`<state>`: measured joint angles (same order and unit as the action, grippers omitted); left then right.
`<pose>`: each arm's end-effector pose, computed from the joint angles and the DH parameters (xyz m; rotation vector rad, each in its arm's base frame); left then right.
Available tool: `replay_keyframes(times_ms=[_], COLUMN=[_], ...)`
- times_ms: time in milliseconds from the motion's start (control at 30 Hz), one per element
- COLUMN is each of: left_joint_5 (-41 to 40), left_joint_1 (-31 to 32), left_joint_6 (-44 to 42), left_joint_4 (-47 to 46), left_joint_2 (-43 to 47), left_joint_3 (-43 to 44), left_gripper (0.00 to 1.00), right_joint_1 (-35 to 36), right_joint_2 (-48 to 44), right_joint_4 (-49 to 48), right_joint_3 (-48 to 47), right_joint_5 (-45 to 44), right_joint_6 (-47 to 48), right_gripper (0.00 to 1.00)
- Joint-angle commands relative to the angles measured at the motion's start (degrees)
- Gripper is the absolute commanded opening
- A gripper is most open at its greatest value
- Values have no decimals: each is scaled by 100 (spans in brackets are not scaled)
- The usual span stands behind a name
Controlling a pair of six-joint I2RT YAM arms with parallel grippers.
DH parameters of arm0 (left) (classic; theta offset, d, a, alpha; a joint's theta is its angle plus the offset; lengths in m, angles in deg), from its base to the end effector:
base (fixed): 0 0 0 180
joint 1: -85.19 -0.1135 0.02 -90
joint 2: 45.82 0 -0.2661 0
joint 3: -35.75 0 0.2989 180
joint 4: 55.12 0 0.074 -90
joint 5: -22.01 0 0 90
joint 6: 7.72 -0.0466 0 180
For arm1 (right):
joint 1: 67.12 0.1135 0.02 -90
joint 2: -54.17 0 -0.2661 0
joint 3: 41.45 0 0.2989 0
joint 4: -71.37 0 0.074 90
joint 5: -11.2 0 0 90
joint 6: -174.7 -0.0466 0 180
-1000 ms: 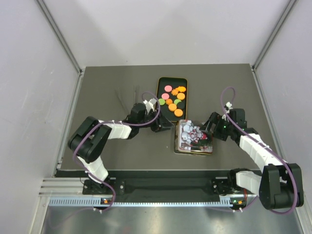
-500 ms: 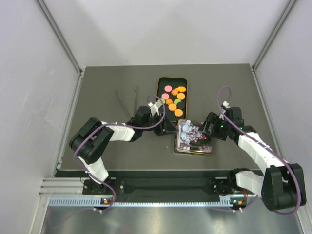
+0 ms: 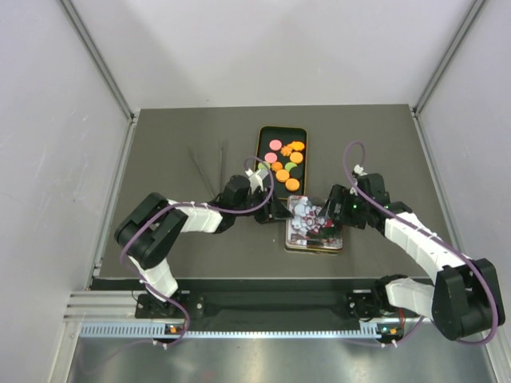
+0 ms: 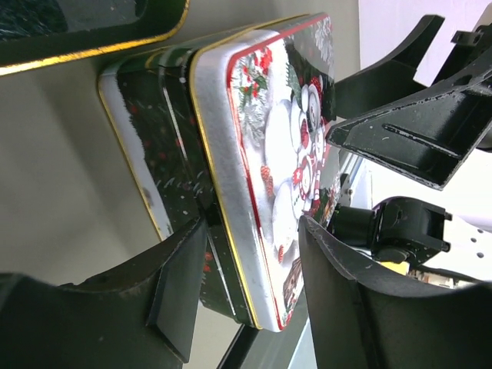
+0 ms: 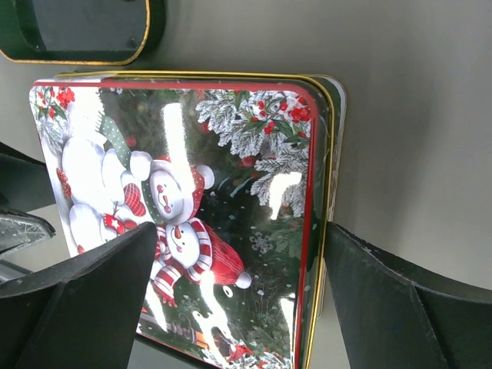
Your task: Pack the cookies
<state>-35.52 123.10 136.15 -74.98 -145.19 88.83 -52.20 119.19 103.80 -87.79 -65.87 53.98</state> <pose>0.2776 -0.2479 0.1096 0.0919 2.3399 -1.4924 0.2541 0.0785 0.1660 0.2478 2.5230 0.6114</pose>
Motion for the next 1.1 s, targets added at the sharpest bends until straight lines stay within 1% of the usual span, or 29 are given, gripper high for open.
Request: replay_keyframes(times_ms=[0, 267, 433, 867, 967, 1067], left_joint_5=[-21, -91, -188, -689, -759, -777], left_joint_1=[67, 234, 234, 322, 401, 454], left_joint_6=[-34, 106, 212, 537, 555, 528], left_joint_4=[-275, -389, -372, -415, -442, -398], left_joint_2=[-38, -152, -240, -390, -364, -293], left_joint_3=[122, 157, 113, -309, -344, -326], left_gripper=[56, 55, 52, 39, 38, 41], right_joint_1=[195, 415, 477, 556, 556, 547], right_joint_2=[38, 134, 213, 459, 477, 529], right_joint_4=[-98, -1, -10, 51, 139, 157], right_joint_3=[-303, -408, -391, -408, -522, -628], right_joint_5=[-203, -387, -502, -686, -923, -932], right_joint_6=[-48, -4, 31, 303, 408, 505], right_gripper=[88, 90, 91, 92, 93, 95])
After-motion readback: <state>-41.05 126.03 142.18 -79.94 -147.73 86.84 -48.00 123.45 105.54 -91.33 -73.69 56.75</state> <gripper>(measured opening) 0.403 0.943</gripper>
